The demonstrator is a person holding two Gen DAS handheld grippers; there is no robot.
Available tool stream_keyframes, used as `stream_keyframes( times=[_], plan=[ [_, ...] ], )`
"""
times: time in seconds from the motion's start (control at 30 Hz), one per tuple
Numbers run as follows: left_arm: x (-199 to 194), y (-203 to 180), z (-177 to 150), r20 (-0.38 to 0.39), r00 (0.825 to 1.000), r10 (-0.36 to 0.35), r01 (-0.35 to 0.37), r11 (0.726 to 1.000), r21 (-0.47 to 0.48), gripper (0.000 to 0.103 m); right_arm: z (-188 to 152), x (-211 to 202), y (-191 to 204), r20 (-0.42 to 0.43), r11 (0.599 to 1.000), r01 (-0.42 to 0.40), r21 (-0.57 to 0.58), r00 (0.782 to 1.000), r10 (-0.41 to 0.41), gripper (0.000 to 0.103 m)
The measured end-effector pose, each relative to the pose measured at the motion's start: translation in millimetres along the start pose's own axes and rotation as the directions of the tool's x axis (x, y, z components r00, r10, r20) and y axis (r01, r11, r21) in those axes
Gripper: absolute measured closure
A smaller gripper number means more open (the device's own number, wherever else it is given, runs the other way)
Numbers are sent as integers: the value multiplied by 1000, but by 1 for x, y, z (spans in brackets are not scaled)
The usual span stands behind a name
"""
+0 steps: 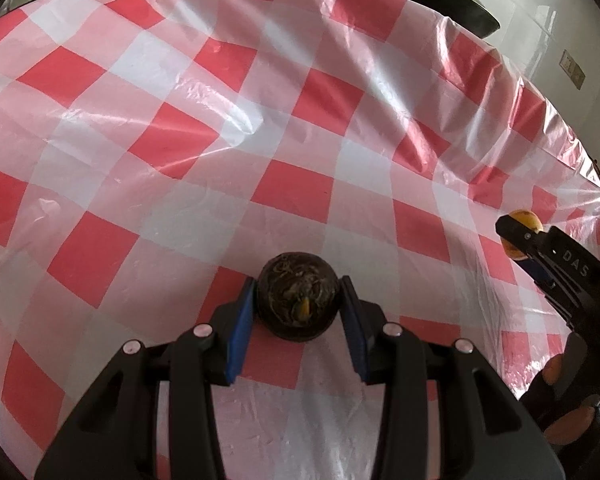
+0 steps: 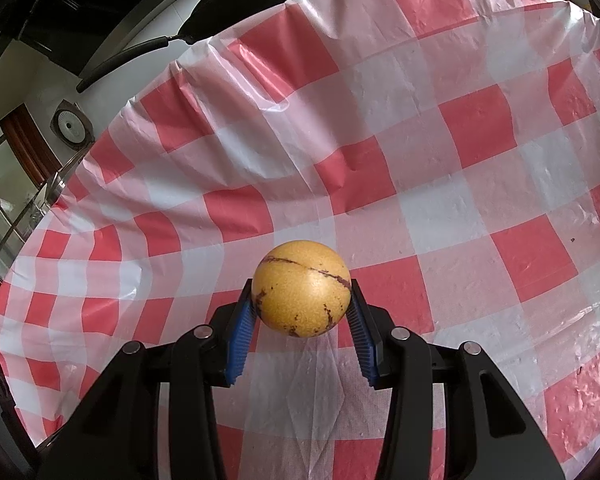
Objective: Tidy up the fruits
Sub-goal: 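Carry the passion fruit and yellow fruit over the white box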
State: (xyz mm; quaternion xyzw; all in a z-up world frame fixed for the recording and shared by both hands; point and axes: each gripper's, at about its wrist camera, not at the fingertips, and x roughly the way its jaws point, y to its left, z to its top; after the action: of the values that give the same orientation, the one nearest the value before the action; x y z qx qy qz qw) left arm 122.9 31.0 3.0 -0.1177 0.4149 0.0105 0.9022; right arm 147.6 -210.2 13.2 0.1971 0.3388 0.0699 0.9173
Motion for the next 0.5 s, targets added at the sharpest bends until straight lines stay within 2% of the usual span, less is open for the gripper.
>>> stream_keyframes(
  times=[0.37, 0.43, 0.5],
  plan=[
    [-1, -1, 1, -3, 1000, 14, -14, 1000, 1, 62, -4, 5, 7, -48, 999, -25, -39, 999, 23, 59],
    [-3, -2, 0, -3, 1000, 23, -23, 1000, 1, 62, -6, 1, 5, -56, 1000, -16, -18, 998, 15, 59],
    [-6, -1, -3, 0, 1000, 22, -22, 1000, -4, 62, -10, -8, -3, -46, 998, -52, 36, 998, 54, 59]
  ],
)
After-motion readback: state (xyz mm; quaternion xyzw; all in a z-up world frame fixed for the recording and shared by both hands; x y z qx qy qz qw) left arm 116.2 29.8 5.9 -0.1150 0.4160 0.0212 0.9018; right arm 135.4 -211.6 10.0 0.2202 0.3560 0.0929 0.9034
